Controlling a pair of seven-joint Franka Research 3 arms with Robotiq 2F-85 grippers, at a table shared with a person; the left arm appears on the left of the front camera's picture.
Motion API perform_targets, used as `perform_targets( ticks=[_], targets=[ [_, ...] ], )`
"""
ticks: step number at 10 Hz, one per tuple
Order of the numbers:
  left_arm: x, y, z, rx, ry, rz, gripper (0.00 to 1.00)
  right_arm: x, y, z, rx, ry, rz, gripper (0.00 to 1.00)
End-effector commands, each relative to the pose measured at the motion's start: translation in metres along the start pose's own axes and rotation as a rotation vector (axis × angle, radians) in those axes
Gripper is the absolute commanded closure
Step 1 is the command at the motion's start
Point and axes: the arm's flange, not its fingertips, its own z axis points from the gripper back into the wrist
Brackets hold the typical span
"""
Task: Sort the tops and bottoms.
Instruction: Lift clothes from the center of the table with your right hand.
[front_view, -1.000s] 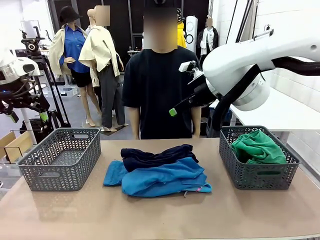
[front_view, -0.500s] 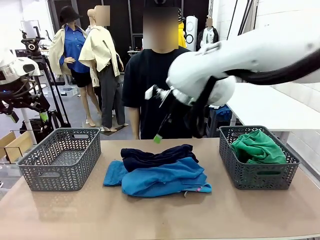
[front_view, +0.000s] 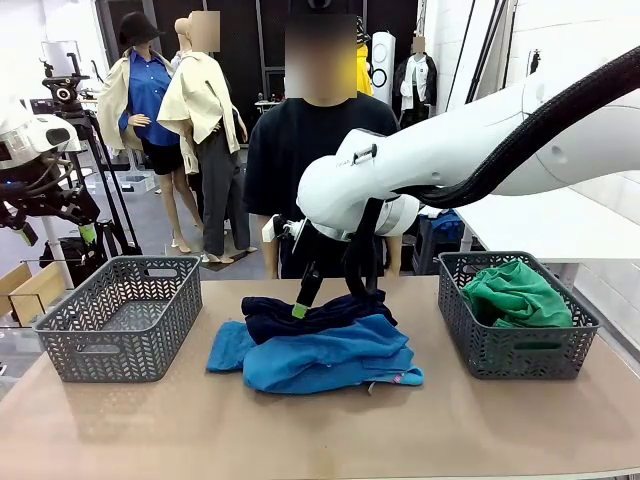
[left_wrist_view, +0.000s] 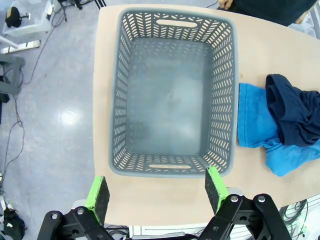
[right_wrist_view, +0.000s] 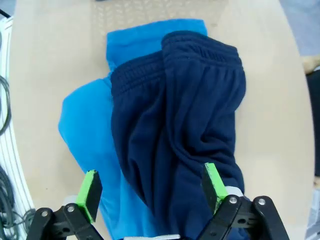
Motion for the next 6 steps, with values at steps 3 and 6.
perform_targets(
  ticks=[3, 6],
  targets=[
    [0.000, 0.002, 0.002, 0.020, 0.006, -0.003, 0.00, -0.002, 0.006, -0.015, 0.044, 0.016, -0.016, 0.00],
    [0.000, 0.002, 0.002, 0.020, 0.006, -0.003, 0.00, 0.000, 0.009, -0.031, 0.078, 0.060, 0.001, 0.00]
  ],
)
